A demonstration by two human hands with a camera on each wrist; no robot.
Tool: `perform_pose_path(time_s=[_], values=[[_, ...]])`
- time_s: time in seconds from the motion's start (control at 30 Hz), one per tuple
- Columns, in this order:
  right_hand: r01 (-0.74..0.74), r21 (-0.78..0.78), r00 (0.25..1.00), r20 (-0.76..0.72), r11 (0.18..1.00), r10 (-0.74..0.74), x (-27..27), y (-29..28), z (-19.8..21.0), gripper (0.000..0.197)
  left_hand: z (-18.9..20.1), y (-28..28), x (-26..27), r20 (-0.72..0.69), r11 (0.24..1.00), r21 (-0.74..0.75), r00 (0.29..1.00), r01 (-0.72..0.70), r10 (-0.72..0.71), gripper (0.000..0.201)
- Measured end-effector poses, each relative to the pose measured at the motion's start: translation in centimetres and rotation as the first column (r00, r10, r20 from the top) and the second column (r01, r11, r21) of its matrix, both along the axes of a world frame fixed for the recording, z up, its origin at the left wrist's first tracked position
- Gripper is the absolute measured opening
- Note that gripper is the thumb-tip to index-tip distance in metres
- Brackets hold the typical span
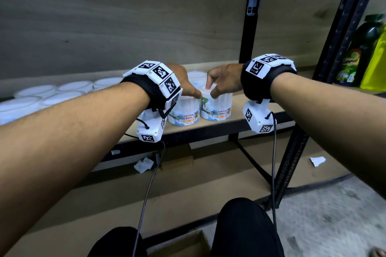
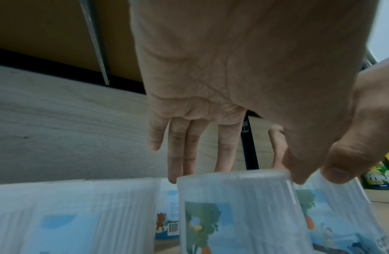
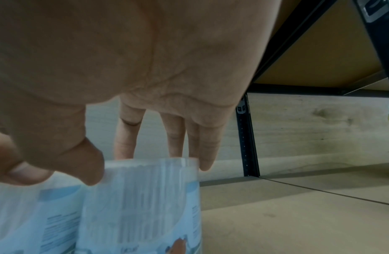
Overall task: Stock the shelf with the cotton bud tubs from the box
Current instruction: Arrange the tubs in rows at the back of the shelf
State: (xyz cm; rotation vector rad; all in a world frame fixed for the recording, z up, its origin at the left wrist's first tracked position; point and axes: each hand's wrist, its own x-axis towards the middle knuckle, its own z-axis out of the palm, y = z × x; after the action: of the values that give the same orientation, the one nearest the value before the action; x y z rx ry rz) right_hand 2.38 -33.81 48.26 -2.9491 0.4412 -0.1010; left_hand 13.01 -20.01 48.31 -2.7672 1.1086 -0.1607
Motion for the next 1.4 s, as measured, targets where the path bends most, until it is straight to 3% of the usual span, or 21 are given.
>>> perform_pose_path(time_s=[0.33, 0.57, 0.77, 1.1, 1.4], values=[[0.003, 0.007, 1.000, 0.001, 1.000, -0.003, -0.6, 0.1, -0.1, 0.026, 0.3, 0.6, -1.6, -0.023, 1.000, -0.003, 1.000, -0.010, 0.010, 0.073], [0.006, -0.007, 1.000, -0.020, 1.000, -0.006, -0.6, 0.1, 0.1, 0.028, 0.7, 1.8, -2.4, -0.061, 0.998, -0.057, 0.998, 0.006, -0.009, 0.089], [0.031, -0.039, 0.999, -0.014, 0.999, -0.031, 0.8, 0.8, 1.5, 0.032, 3.5, 7.3, -0.1, -0.092, 0.997, -0.075, 0.995, 0.025, -0.032, 0.076], [-0.122, -0.065, 0.992, 0.029, 0.990, 0.124, 7.1, 8.5, 3.3, 0.047, 4.2, 15.0, 4.7, -0.064, 0.995, -0.046, 0.994, -0.094, 0.091, 0.062], [-0.232, -0.126, 0.972, -0.069, 0.964, 0.225, 11.5, 14.4, 3.5, 0.054, 2.9, 17.6, 6.4, -0.159, 0.993, -0.087, 0.985, -0.083, 0.068, 0.071]])
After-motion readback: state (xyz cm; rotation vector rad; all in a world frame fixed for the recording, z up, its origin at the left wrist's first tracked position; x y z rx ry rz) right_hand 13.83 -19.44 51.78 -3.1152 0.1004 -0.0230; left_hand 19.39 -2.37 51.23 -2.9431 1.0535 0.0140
